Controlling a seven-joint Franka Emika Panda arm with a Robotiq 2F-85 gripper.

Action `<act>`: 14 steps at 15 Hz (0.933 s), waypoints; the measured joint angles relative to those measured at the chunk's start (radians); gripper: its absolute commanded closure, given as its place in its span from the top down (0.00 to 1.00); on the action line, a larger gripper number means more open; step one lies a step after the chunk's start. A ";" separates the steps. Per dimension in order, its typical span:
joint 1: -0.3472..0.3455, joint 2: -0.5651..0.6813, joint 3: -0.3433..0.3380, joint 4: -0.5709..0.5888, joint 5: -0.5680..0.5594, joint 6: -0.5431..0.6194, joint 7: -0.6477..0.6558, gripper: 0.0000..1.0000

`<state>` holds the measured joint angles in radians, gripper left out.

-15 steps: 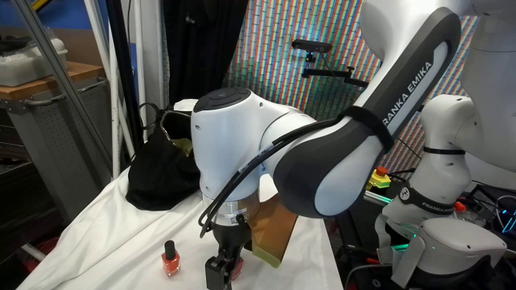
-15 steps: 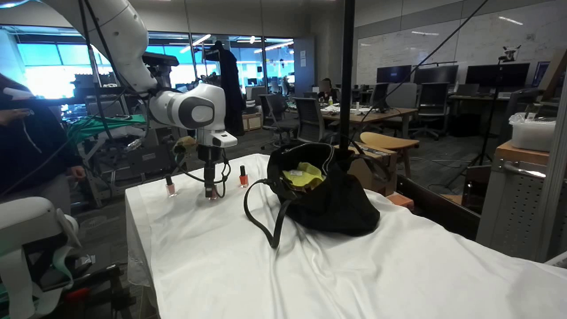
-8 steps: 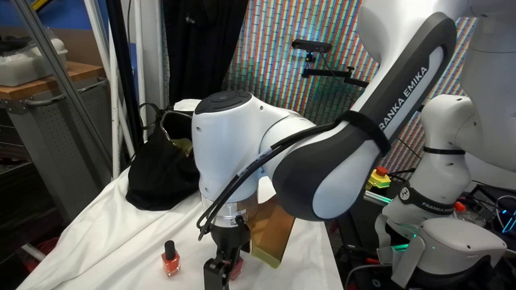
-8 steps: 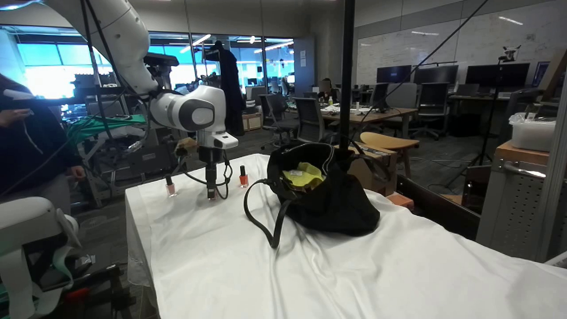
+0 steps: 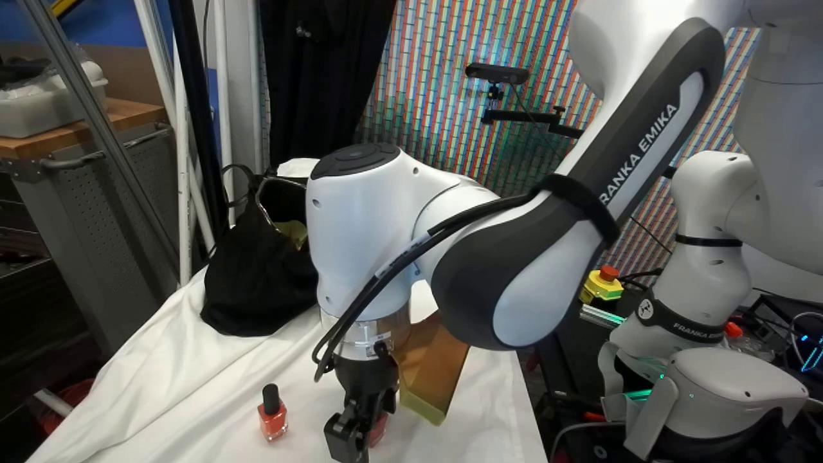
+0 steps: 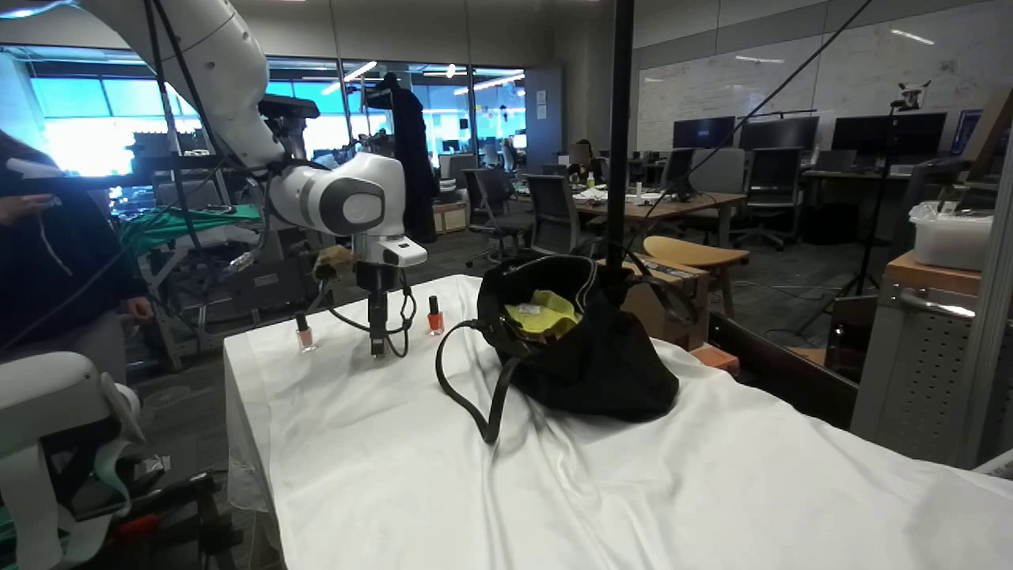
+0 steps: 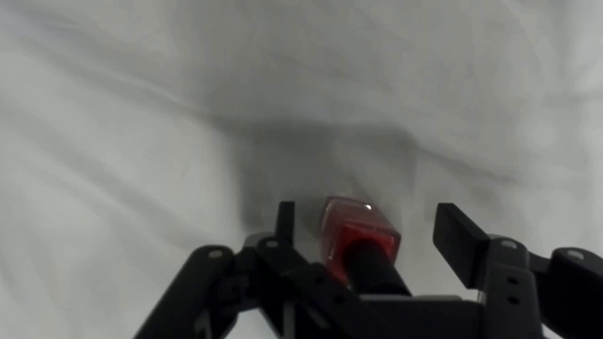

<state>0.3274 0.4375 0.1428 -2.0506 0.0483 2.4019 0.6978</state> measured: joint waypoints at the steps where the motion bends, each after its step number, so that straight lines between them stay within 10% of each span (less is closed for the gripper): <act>1: -0.001 0.000 0.000 0.000 0.004 0.000 -0.001 0.42; 5: -0.002 0.001 0.000 0.000 0.015 0.000 -0.002 0.16; 14: -0.003 0.000 -0.013 0.000 0.016 -0.001 0.005 0.15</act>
<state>0.3239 0.4378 0.1296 -2.0505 0.0639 2.4012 0.7028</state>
